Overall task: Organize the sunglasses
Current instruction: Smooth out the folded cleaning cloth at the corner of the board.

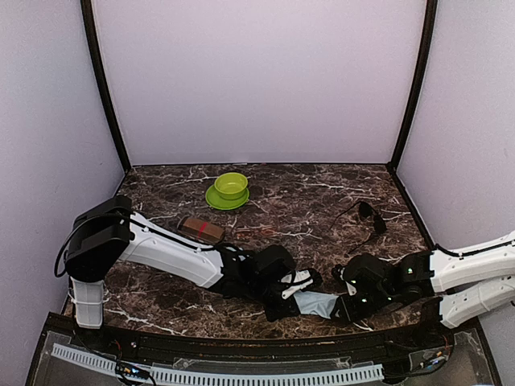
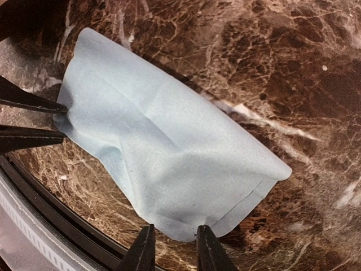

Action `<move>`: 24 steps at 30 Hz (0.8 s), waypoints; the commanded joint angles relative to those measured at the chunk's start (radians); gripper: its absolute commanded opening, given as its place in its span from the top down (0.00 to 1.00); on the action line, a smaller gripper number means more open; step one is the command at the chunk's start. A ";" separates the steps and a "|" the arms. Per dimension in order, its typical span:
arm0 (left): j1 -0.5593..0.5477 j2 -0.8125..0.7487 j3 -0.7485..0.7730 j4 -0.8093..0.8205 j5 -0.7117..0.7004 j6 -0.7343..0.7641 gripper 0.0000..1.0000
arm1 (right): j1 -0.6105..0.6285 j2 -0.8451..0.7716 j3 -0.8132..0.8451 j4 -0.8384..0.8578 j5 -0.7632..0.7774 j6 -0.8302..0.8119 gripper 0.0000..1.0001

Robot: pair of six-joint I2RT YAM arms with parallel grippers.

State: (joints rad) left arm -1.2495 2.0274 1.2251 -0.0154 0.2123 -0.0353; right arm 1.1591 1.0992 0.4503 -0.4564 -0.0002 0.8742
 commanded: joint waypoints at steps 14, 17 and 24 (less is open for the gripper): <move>-0.005 -0.016 -0.006 -0.058 -0.024 0.029 0.94 | 0.037 0.097 0.038 -0.047 0.050 -0.007 0.88; -0.007 -0.016 -0.003 -0.065 -0.024 0.032 0.94 | 0.037 0.093 0.047 -0.068 0.062 -0.007 0.95; -0.012 -0.015 0.011 -0.085 -0.025 0.040 0.90 | 0.037 0.072 0.060 -0.099 0.082 -0.004 1.00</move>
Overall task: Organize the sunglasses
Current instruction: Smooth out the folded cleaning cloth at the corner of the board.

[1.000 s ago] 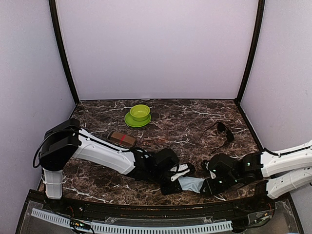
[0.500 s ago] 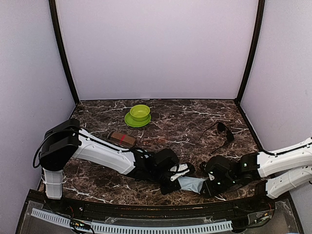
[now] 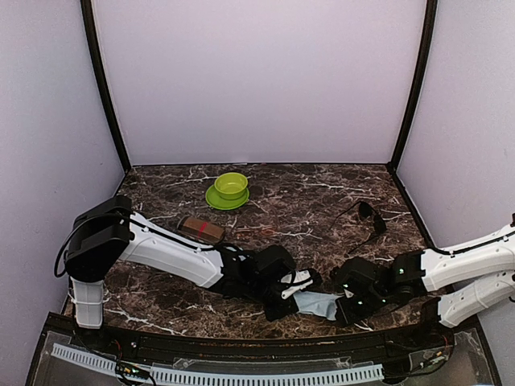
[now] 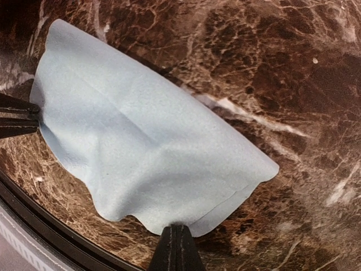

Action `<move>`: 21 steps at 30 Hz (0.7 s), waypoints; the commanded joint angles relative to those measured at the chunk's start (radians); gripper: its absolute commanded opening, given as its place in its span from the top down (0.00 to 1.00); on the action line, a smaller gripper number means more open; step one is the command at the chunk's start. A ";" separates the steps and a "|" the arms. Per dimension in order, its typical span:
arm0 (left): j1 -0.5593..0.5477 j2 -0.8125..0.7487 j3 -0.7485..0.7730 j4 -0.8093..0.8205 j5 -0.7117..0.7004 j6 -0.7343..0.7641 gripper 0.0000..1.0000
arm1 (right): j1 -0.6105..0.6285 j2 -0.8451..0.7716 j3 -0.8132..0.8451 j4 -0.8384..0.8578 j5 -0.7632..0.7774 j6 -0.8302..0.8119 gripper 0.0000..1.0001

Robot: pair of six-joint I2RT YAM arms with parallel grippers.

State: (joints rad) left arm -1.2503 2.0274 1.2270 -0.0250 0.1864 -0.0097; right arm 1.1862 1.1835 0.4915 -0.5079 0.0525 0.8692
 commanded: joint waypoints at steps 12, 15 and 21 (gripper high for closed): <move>-0.015 -0.017 0.023 -0.096 -0.007 0.014 0.88 | 0.009 -0.079 0.020 -0.067 0.058 0.037 1.00; -0.016 -0.020 0.022 -0.096 -0.007 0.011 0.86 | 0.007 -0.094 0.017 -0.076 0.069 0.048 1.00; -0.017 -0.038 0.026 -0.092 -0.008 0.001 0.76 | 0.006 -0.095 -0.014 -0.005 0.017 0.074 0.94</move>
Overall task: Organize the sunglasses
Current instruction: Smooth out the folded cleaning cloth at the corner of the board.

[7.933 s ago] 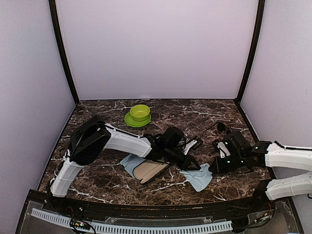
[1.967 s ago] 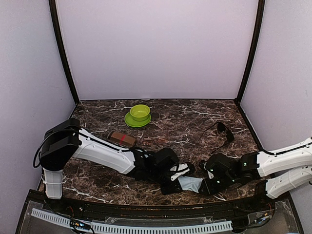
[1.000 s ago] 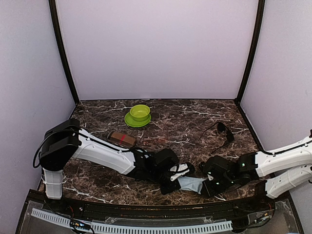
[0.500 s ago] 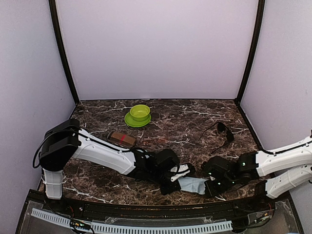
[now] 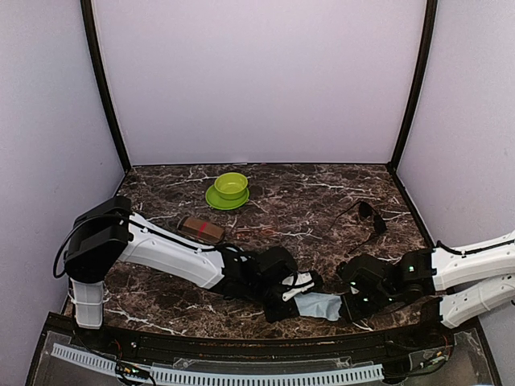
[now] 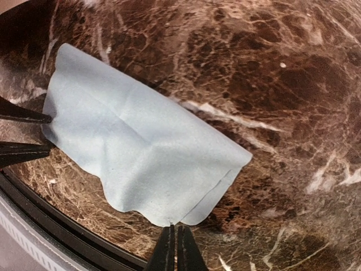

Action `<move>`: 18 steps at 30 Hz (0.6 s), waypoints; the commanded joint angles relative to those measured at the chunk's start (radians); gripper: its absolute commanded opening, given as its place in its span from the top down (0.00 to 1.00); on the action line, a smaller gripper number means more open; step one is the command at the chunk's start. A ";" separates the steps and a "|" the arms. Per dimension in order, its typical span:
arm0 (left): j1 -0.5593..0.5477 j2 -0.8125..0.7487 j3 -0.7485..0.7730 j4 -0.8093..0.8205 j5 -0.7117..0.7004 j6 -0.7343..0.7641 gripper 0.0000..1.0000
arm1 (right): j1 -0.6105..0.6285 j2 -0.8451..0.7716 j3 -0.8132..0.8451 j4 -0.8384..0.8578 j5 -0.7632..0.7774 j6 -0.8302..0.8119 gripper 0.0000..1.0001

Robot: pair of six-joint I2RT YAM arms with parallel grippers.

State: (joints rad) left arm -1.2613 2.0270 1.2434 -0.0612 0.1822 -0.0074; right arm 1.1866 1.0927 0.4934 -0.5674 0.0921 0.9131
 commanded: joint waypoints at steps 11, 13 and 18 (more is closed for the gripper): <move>-0.005 -0.059 0.005 -0.055 -0.015 -0.008 0.68 | 0.005 0.083 -0.026 0.121 -0.039 0.031 0.86; -0.005 -0.059 0.004 -0.054 -0.014 -0.009 0.68 | 0.005 0.107 -0.019 0.121 -0.039 0.025 0.86; -0.006 -0.060 0.002 -0.057 -0.018 -0.013 0.68 | 0.008 0.138 -0.012 0.113 -0.044 0.021 0.88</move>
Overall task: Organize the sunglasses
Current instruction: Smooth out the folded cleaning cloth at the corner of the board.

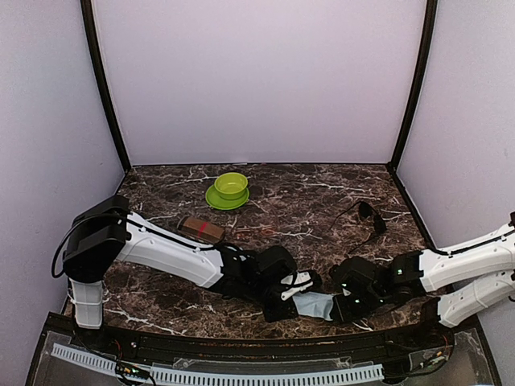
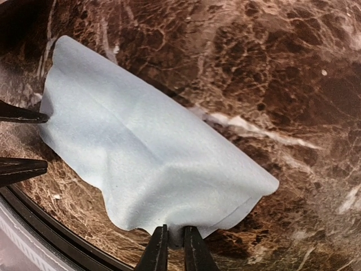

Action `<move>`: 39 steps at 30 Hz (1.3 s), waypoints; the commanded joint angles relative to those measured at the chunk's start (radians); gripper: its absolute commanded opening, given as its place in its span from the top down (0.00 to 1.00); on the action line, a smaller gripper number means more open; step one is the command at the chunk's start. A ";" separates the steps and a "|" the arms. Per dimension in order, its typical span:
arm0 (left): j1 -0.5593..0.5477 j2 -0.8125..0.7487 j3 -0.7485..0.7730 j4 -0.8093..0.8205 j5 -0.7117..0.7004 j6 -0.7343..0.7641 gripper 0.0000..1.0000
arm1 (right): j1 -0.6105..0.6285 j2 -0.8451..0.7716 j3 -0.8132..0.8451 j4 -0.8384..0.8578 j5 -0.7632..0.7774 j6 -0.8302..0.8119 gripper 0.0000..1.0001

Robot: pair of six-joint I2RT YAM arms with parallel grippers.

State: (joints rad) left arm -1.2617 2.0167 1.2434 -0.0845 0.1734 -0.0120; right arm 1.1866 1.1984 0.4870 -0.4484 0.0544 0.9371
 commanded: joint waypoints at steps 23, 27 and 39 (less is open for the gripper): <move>-0.005 -0.069 0.015 -0.038 0.015 -0.014 0.67 | 0.006 -0.052 0.039 -0.206 0.092 0.008 0.91; -0.004 -0.085 0.013 -0.031 0.021 -0.014 0.67 | -0.003 -0.057 0.047 -0.221 0.100 0.005 0.82; 0.090 -0.055 0.061 0.000 0.124 -0.104 0.65 | -0.171 -0.186 0.004 -0.149 0.070 -0.066 0.65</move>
State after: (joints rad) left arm -1.2224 1.9781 1.2694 -0.1017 0.2337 -0.0624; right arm 1.0863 1.0607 0.5159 -0.6552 0.1486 0.9123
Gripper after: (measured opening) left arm 0.345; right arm 0.351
